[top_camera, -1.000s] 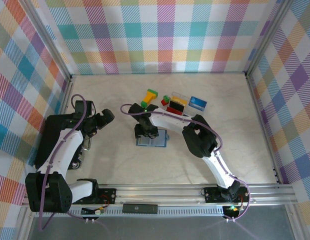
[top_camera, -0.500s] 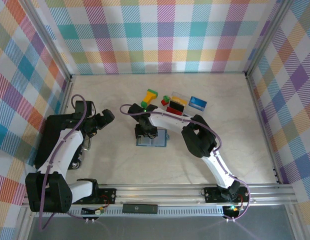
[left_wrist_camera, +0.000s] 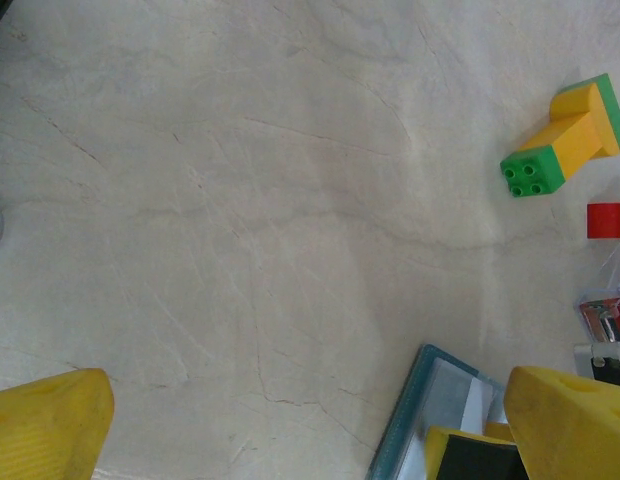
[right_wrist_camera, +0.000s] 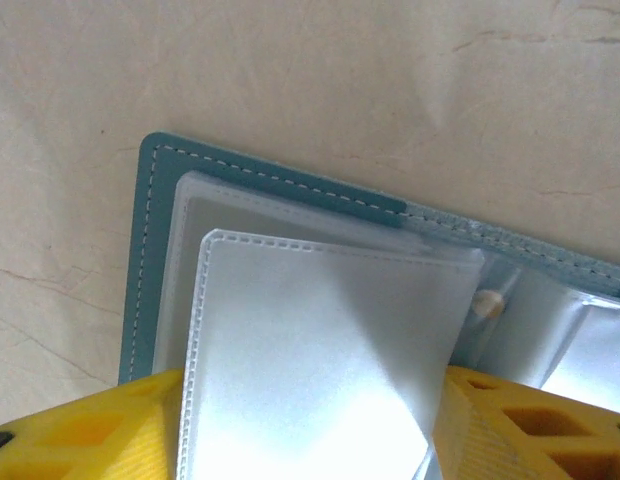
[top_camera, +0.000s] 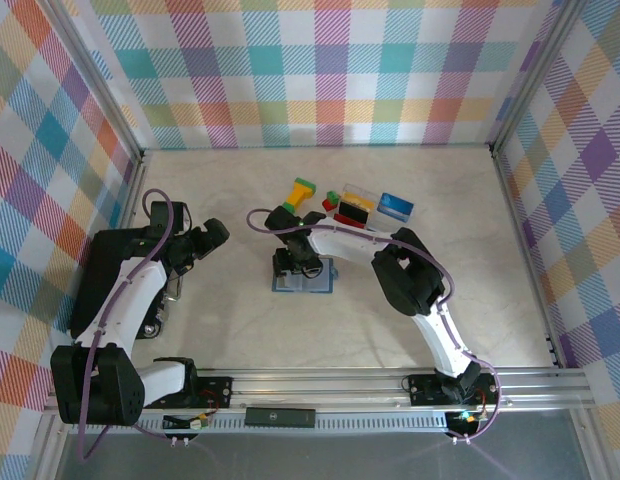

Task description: Take the credit cards out of the card holder

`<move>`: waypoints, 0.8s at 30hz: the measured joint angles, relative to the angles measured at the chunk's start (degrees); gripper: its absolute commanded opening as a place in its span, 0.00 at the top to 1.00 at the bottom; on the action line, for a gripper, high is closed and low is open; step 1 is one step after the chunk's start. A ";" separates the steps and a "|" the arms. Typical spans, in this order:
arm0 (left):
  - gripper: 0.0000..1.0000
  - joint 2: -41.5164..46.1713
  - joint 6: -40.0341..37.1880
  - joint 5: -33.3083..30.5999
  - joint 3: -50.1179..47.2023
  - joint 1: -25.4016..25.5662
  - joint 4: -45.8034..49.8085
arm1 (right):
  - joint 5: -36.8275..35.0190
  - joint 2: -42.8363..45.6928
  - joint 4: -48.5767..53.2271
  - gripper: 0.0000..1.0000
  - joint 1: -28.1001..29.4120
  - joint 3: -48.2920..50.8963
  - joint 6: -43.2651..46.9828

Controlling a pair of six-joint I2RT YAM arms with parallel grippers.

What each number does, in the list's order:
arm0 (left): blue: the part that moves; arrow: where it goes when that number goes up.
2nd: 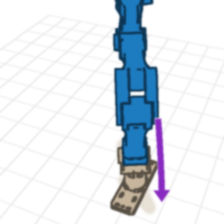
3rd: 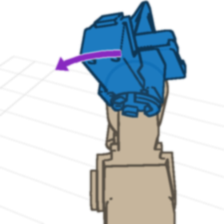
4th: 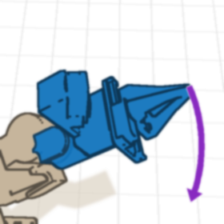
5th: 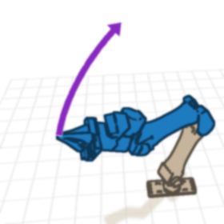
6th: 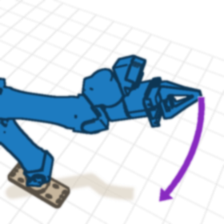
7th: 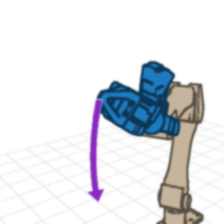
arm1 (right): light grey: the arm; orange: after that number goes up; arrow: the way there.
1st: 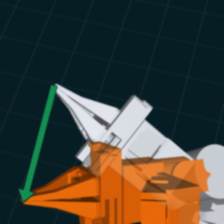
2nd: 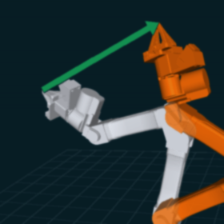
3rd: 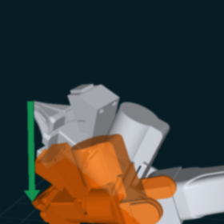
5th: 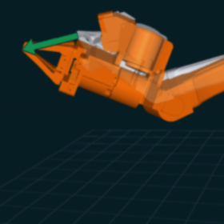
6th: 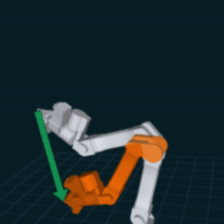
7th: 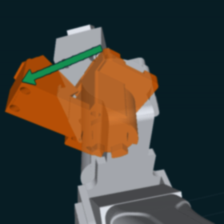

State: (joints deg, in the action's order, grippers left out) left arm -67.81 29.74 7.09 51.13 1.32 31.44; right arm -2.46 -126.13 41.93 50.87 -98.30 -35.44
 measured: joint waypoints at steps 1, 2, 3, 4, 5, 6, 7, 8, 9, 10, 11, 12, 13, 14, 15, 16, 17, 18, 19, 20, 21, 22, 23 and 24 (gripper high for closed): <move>0.00 -0.04 0.00 0.02 0.00 0.00 0.00 | 0.20 0.33 -0.55 0.40 -0.11 0.52 0.33; 0.00 -0.11 0.00 0.17 0.00 0.00 0.02 | 0.39 0.63 -1.01 0.41 -0.24 1.05 0.37; 0.00 -0.11 0.00 0.28 0.00 0.00 0.02 | 0.52 0.83 -1.20 0.42 -0.31 1.33 0.39; 0.00 -0.11 0.02 0.42 0.00 0.00 0.00 | 0.57 0.90 -1.31 0.42 -0.35 1.53 0.44; 0.00 -0.11 0.00 0.44 0.00 0.00 0.00 | 0.55 0.92 -1.33 0.42 -0.42 1.60 0.52; 0.00 -0.11 0.02 0.50 0.00 0.00 0.02 | 0.57 0.92 -1.33 0.42 -0.46 1.60 0.55; 0.00 -0.11 0.00 0.59 0.00 0.00 0.02 | 0.57 0.92 -1.25 0.40 -0.46 1.57 0.57; 0.00 -0.11 0.02 0.61 0.00 0.00 0.00 | 0.57 0.92 -1.20 0.38 -0.46 1.55 0.57; 0.00 -0.11 0.02 0.61 0.00 0.00 0.00 | 0.57 0.92 -1.16 0.36 -0.46 1.53 0.59; 0.00 -0.13 0.02 0.61 0.00 0.00 0.00 | 0.59 0.83 -0.94 0.35 -0.46 1.42 0.70; 0.00 -0.13 0.02 0.63 0.00 0.00 0.00 | 0.57 0.68 -0.70 0.33 -0.46 1.18 0.76; 0.00 -0.13 0.02 0.63 0.00 0.00 0.00 | 0.59 0.44 -0.37 0.33 -0.46 0.74 0.76; 0.00 -0.15 0.02 0.63 0.00 0.00 0.00 | 0.57 0.22 -0.04 0.33 -0.46 0.35 0.76; 0.00 -0.22 0.02 0.63 0.00 0.00 0.02 | 0.55 0.07 0.20 0.33 -0.44 0.11 0.81; 0.00 -0.26 0.02 0.63 0.00 0.00 0.02 | 0.42 -0.07 0.44 0.34 -0.44 -0.11 0.81; 0.00 -0.33 0.02 0.66 0.00 0.00 0.00 | 0.20 -0.28 0.79 0.36 -0.44 -0.46 0.81; 0.00 -0.37 0.02 0.66 0.00 0.00 0.02 | -0.11 -0.48 1.20 0.38 -0.44 -0.74 0.79; 0.00 -0.39 0.02 0.66 0.00 0.00 0.02 | -0.35 -0.59 1.44 0.40 -0.44 -0.90 0.83; 0.00 -0.39 0.02 0.70 0.00 0.00 0.02 | -0.59 -0.68 1.70 0.41 -0.44 -1.01 0.83; 0.00 -0.42 0.02 0.81 0.00 0.00 0.00 | -0.87 -0.76 1.97 0.42 -0.44 -1.16 0.79; 0.00 -0.44 0.02 0.83 0.00 0.00 0.00 | -1.16 -0.85 2.25 0.43 -0.44 -1.33 0.81; 0.00 -0.50 0.02 0.87 0.00 0.00 0.02 | -1.36 -0.92 2.49 0.44 -0.44 -1.49 0.79; 0.00 -0.59 0.02 0.87 0.00 0.00 0.00 | -1.57 -1.09 2.67 0.45 -0.44 -1.66 0.79; 0.00 -0.66 0.02 0.87 0.00 0.00 0.00 | -1.73 -1.25 2.95 0.47 -0.42 -1.92 0.83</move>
State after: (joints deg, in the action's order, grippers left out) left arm -68.47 29.76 7.97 51.13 1.32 31.44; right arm -4.19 -127.37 44.88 50.46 -100.22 -34.61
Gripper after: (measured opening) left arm 0.997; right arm 0.554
